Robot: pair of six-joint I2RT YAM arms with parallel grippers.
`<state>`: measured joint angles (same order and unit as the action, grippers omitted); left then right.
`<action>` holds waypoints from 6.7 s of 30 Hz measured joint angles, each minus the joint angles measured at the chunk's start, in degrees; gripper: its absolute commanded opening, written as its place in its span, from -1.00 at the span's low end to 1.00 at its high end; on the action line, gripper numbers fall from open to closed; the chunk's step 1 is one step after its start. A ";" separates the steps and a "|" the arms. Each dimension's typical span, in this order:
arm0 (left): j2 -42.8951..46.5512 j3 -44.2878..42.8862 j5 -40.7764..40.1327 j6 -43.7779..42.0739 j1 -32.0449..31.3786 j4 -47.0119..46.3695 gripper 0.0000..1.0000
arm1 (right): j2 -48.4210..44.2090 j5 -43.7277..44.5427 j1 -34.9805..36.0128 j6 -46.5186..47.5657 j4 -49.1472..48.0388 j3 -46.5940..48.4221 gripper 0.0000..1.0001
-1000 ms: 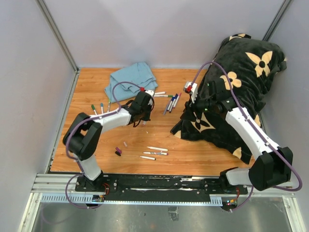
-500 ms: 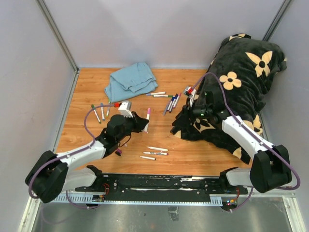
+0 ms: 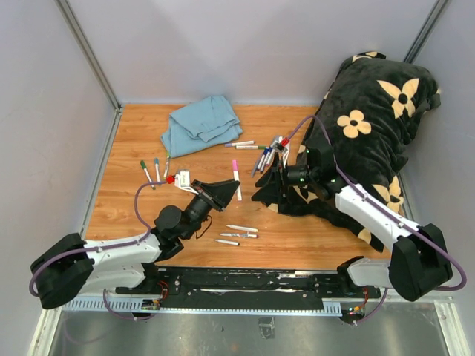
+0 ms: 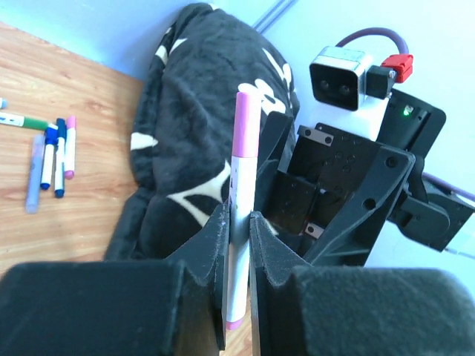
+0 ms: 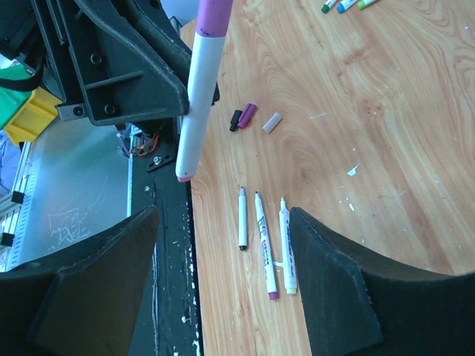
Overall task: Open the pen caps
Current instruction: Pick up the pen from the center of the board, then open the pen cap from the pen.
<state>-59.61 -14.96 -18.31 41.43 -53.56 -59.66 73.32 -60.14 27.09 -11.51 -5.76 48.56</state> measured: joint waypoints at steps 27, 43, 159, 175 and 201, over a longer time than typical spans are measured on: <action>-14.91 -3.89 -8.76 -0.74 -8.17 -15.72 -0.99 | -0.37 2.71 4.13 -1.53 -1.60 -0.42 -0.51; -3.34 -0.02 -7.76 -3.91 -8.46 -13.18 0.68 | 0.17 -0.28 3.54 5.64 6.88 1.97 -0.99; -3.80 -10.56 7.98 -3.06 -0.50 10.08 -1.00 | 5.27 -5.53 1.73 29.22 29.66 9.05 -0.25; -4.55 -3.21 7.61 2.73 -0.31 -3.34 -0.99 | 1.79 -6.71 2.86 11.50 10.56 3.85 -0.89; 17.20 1.64 12.90 3.23 11.72 15.04 -0.99 | 9.40 -1.77 9.44 22.08 10.86 12.87 -0.99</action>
<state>-42.41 -13.32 -5.41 44.66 -41.85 -44.62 82.72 -61.91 36.53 10.57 5.10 61.43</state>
